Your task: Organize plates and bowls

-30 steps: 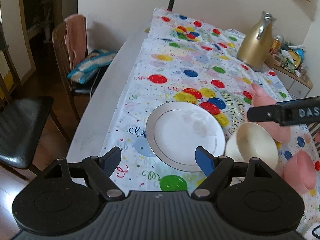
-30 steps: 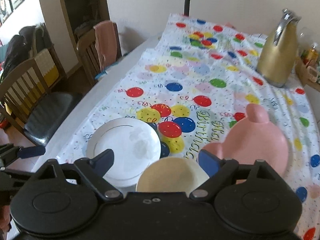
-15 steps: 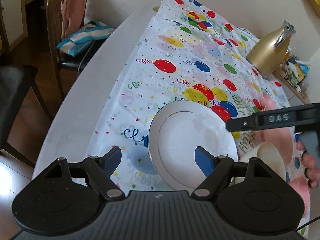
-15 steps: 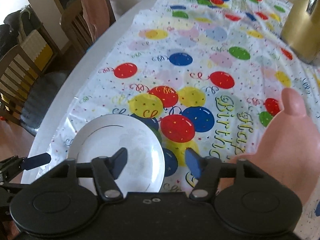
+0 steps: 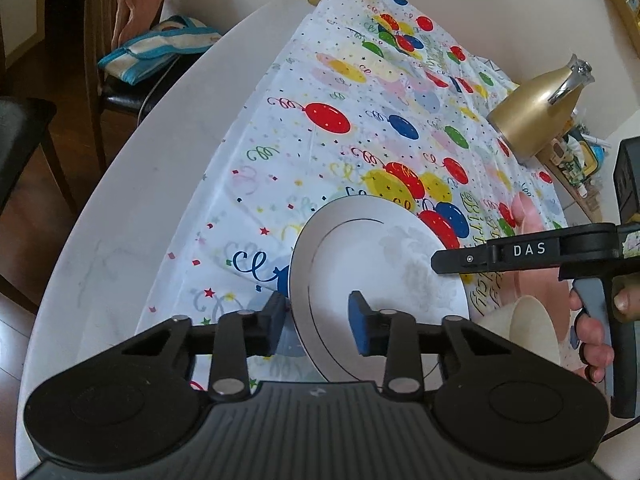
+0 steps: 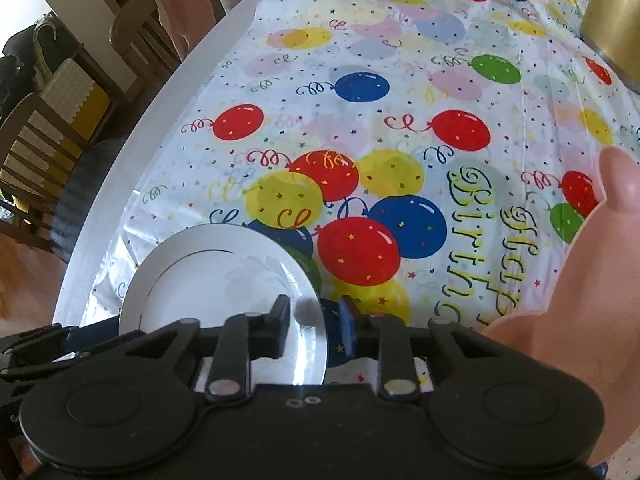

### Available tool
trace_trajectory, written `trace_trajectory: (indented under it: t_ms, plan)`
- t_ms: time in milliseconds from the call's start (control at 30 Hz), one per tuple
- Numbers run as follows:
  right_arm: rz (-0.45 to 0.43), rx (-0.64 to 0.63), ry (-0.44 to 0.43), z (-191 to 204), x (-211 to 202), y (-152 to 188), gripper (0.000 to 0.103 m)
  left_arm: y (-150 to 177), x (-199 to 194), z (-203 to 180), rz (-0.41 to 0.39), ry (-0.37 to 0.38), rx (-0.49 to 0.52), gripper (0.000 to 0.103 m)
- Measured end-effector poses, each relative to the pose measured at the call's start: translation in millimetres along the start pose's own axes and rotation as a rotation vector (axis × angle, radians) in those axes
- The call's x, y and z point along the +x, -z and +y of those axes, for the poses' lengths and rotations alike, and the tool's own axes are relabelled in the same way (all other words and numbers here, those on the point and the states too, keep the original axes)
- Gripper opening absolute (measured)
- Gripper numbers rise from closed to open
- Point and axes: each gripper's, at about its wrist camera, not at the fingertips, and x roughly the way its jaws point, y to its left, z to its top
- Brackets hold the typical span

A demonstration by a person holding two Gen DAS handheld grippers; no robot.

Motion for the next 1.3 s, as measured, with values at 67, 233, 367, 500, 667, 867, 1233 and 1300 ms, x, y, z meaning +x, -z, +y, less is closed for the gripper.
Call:
trace_trajectory:
  t_ms: [67,233,367,500,667,867,1233,1300]
  plan:
    - [0.003,0.005,-0.005,-2,2,1,0.022,0,0,1,-0.001,0.005,-0.003,0.031]
    - [-0.001,0.014,-0.034,-2,4,3,0.020,1,1,2,-0.003,0.011,-0.003,0.029]
    - [-0.005,0.016,-0.037,-3,4,4,0.018,1,1,4,-0.007,0.015,-0.009,0.025]
    - [-0.013,0.020,-0.034,-2,2,6,0.017,0,1,5,-0.008,0.018,-0.008,0.025]
    - [-0.034,0.023,-0.035,1,-4,5,0.015,0,-2,7,-0.011,0.011,-0.010,0.025]
    - [-0.055,0.024,-0.040,9,-12,4,0.015,0,-11,10,-0.020,0.013,-0.007,0.025]
    - [-0.094,0.032,-0.059,26,-36,13,0.014,-1,-44,10,-0.051,0.025,-0.003,0.025]
    - [-0.101,0.036,-0.059,28,-41,16,0.014,0,-51,8,-0.054,0.031,0.001,0.025]
